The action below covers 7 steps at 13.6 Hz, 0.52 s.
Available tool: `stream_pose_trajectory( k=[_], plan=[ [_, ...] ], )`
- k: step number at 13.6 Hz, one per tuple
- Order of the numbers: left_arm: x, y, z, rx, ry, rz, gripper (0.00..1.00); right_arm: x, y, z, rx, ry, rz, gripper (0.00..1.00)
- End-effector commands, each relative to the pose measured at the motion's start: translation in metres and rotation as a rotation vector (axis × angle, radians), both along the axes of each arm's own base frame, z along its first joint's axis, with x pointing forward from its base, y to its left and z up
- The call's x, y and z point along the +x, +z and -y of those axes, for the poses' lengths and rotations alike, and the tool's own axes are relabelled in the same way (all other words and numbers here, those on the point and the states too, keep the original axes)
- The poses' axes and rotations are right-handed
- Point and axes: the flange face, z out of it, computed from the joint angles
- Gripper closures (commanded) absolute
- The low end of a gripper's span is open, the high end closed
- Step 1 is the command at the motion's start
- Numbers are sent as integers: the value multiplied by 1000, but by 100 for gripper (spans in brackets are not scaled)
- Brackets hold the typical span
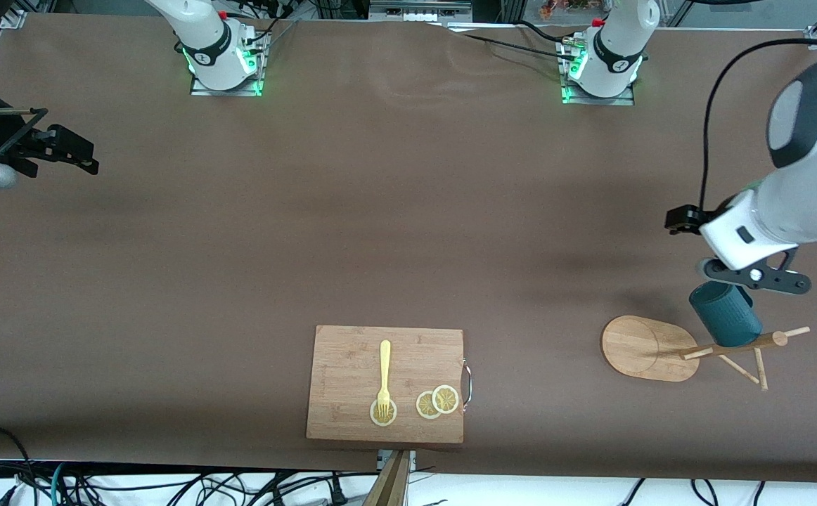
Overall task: Pass cup and hang on rack
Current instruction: 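Open the left gripper and raise it away from the rack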
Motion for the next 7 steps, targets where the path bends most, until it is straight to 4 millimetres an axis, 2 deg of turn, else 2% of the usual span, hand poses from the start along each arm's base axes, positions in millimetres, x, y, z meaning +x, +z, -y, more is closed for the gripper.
stream_pose_trajectory(
  k=[1, 2, 3, 4, 5, 7],
  plan=[
    [-19, 34, 17, 40, -41, 58, 0, 0, 5, 2, 1, 12, -2, 0],
    [-25, 45, 25, 33, -48, 89, 0, 0, 5, 1, 3, 11, -3, 0],
    [-30, 61, 20, 43, -29, 126, 0, 0, 5, 1, 3, 11, -3, 0],
    [-38, 70, 18, 47, -17, 155, 0, 0, 5, 1, 3, 11, -3, 0],
    [-46, 77, 7, 9, 8, 211, 0, 0, 5, 2, 1, 12, -3, 0],
    [-64, 72, -17, -175, 83, 326, 0, 0, 5, 1, 3, 13, -3, 0]
  ],
)
